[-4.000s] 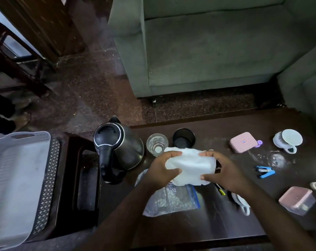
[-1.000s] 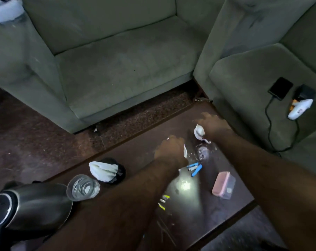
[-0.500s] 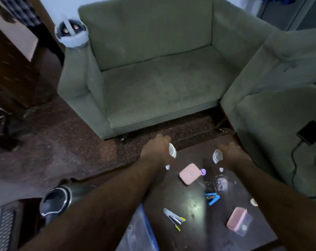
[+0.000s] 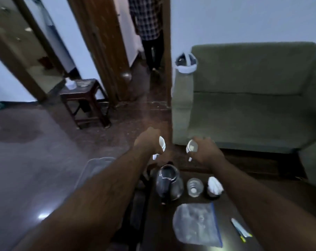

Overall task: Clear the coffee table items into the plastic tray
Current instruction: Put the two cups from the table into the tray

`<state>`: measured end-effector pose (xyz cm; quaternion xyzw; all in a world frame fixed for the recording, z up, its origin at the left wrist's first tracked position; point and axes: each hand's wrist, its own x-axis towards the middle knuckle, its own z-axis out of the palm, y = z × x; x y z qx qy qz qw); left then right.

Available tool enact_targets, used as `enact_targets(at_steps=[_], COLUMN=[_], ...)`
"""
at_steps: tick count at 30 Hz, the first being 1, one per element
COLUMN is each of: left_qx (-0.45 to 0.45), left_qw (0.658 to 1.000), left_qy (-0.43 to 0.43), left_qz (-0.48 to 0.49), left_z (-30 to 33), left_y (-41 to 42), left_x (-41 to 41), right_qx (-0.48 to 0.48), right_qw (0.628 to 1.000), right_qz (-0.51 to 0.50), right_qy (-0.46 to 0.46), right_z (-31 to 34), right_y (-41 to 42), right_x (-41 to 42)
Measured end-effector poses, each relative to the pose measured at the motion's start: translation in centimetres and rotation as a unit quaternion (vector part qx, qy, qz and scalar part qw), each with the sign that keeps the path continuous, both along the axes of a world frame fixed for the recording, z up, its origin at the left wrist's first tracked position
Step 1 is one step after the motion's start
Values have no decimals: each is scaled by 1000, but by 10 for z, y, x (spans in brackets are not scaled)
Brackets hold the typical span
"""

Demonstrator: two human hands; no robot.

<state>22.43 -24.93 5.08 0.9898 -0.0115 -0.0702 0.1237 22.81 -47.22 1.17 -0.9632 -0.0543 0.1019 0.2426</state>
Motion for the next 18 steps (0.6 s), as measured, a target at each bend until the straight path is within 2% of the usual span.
enact_targets(at_steps=[4, 7, 12, 18], left_qx=[19, 21, 6, 18], left_qw=[999, 997, 991, 984], left_qy=[-8, 2, 54, 127], left_qz=[42, 78, 126, 126], left_z=[8, -9, -84, -177], left_y=[103, 171, 243, 270], left_x=[-48, -91, -155, -184], right_qx=[20, 21, -9, -49], right_qw=[998, 995, 982, 979], right_qz=[49, 85, 162, 171], right_qy=[21, 45, 93, 102], right_z=[10, -8, -71, -151], right_y=[122, 203, 300, 350], right_x=[-25, -55, -113, -159])
